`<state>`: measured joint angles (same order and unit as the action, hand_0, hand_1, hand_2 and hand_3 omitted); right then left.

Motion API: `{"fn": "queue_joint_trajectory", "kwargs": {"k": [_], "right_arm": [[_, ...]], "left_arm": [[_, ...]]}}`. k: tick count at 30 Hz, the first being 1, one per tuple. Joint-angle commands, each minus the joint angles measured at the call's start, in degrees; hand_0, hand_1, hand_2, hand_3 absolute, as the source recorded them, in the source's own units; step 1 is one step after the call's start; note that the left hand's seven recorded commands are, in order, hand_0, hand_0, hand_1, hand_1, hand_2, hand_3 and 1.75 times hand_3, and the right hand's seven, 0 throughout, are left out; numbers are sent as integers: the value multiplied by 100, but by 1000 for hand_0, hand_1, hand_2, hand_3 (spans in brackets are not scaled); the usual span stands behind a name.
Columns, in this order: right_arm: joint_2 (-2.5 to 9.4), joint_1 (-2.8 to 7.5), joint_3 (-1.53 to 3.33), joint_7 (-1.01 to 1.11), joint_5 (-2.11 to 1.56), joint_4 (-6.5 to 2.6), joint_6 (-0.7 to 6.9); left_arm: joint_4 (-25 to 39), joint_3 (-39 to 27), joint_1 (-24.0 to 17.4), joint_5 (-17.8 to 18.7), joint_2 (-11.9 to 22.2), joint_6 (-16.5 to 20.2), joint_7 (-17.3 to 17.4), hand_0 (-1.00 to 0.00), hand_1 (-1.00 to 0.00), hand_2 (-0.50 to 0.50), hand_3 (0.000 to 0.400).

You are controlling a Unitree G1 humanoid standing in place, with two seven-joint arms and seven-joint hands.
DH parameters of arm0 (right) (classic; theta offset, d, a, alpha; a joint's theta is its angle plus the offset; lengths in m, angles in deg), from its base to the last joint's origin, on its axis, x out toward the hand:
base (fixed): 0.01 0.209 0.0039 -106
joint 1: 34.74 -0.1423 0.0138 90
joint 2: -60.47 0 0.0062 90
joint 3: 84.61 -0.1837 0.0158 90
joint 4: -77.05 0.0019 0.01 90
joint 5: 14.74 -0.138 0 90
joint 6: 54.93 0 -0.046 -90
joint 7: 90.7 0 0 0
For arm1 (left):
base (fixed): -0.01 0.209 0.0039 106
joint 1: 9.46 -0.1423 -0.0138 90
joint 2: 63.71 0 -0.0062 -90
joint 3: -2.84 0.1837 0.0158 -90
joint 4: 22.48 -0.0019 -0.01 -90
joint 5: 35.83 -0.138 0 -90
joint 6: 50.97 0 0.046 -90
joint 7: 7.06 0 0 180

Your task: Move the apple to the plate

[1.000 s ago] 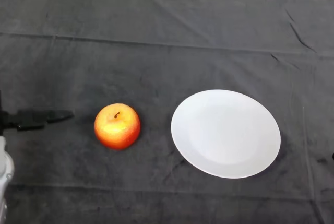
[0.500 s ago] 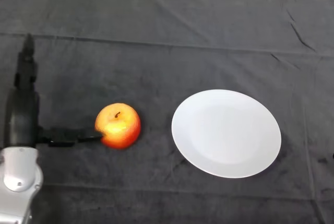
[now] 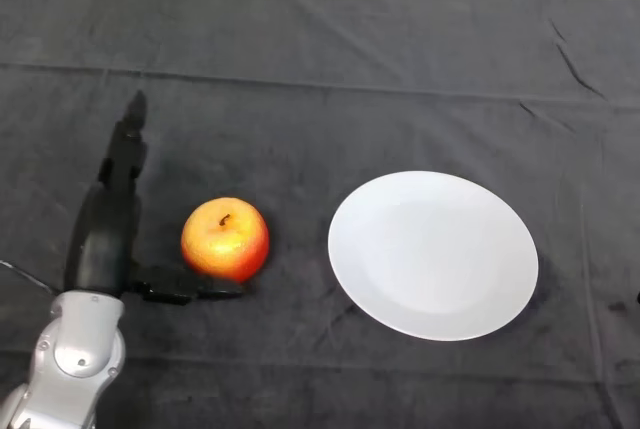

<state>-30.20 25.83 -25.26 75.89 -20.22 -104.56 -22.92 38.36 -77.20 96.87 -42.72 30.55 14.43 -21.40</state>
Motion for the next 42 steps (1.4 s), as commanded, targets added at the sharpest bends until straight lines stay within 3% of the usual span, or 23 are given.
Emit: {"fn": "queue_joint_trajectory", "kwargs": {"k": [1, 16, 25, 26, 27, 28, 29, 42], "right_arm": [[428, 614, -31, -13, -93, -442, 527], [426, 609, -11, -10, -115, -456, 518], [425, 604, -6, -8, -122, -470, 509], [425, 604, -6, -8, -123, -471, 508], [424, 603, -6, -8, -123, -472, 507], [424, 603, -5, -8, -124, -473, 507], [424, 602, -5, -8, -124, -474, 506], [423, 599, -3, -6, -129, -483, 500]], "left_arm": [[-38, 130, 127, -101, -31, 29, 56, 0, 0, 0, 0], [-1483, 505, 825, -213, -155, -393, 36, 0, 0, 0, 0], [-1837, 678, 988, -197, -237, -483, 3, 0, 0, 0, 0], [-1852, 692, 996, -192, -238, -491, 6, 0, -75, 37, 30], [-1870, 709, 1005, -184, -238, -506, 9, -173, -455, 141, 182], [-1880, 721, 1009, -180, -237, -518, 10, -553, -808, 127, 323], [-1890, 734, 1013, -178, -235, -531, 10, -1000, -1000, 0, 400], [-1690, 895, 976, -167, -142, -600, 53, -1000, -1000, 0, 400]]}}
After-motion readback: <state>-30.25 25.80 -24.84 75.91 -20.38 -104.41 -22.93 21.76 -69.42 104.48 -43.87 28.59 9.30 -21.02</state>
